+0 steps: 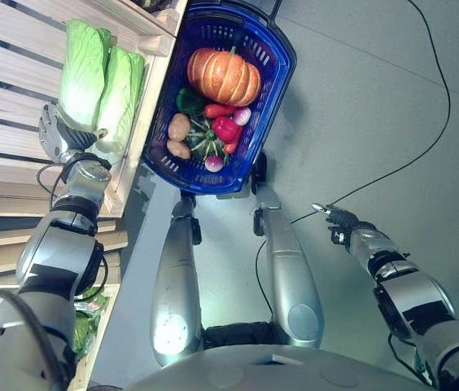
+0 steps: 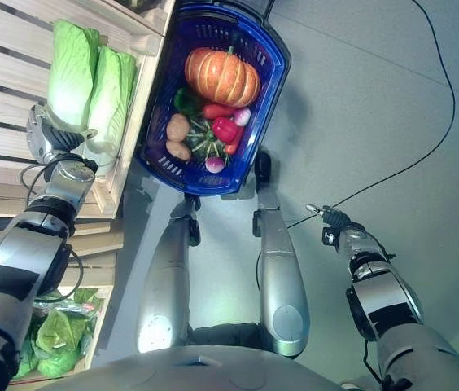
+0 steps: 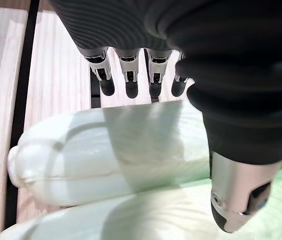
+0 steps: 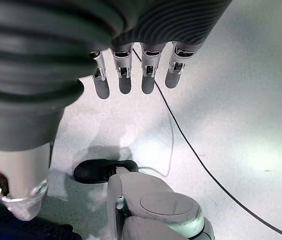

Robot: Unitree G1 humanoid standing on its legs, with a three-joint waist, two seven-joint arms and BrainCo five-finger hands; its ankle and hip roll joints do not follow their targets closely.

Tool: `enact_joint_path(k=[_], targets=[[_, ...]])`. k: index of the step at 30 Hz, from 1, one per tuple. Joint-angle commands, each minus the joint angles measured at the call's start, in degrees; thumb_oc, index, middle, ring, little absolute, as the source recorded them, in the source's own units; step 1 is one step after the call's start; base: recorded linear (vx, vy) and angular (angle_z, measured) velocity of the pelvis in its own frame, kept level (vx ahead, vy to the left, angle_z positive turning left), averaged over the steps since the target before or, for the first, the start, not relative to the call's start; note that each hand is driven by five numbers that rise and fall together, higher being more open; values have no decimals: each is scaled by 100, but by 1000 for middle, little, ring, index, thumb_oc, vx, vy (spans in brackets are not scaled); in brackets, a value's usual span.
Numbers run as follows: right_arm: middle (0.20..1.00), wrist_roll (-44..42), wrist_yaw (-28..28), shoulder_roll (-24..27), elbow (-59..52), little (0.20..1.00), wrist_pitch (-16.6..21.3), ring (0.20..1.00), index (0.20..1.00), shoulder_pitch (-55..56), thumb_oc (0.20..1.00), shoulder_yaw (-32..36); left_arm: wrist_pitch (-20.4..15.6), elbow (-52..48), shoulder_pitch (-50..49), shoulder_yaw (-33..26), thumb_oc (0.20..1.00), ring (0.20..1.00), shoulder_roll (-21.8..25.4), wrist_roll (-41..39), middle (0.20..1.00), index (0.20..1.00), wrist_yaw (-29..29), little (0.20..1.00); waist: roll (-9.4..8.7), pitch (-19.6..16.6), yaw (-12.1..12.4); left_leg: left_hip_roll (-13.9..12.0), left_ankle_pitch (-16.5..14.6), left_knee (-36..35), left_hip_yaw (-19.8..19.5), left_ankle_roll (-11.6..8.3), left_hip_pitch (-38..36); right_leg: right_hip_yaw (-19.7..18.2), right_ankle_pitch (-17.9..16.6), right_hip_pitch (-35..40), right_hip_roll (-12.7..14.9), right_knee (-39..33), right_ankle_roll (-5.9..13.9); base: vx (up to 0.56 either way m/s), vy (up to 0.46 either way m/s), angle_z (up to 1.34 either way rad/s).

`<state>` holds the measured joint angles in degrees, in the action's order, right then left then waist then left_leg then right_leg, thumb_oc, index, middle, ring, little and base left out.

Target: Pick up fruits and vegetables into the basket

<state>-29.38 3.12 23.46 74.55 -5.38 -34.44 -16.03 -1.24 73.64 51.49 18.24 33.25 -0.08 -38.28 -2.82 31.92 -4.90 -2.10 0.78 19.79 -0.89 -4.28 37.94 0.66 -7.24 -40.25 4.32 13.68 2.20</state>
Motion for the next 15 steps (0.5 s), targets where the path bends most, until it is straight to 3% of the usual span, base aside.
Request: enact_joint_path(k=[1,15], targets=[[1000,-119,45,218,160,1000,-101,1000,1000,278,1000,-150,110,354,-51,-95,1000,1000,200,-117,1000,1000,75,1000,42,-213,95,201,-54,29,101,61,271,212,1003,-44,-307,885,-22,0,0,0],[1000,-149,54,272,150,1000,-169,1000,1000,169,1000,-184,348,608,-21,-135,1000,1000,195,-397,1000,1000,76,1000,7,-213,100,189,-9,8,93,43,363,228,992,-132,-332,873,-21,0,0,0]])
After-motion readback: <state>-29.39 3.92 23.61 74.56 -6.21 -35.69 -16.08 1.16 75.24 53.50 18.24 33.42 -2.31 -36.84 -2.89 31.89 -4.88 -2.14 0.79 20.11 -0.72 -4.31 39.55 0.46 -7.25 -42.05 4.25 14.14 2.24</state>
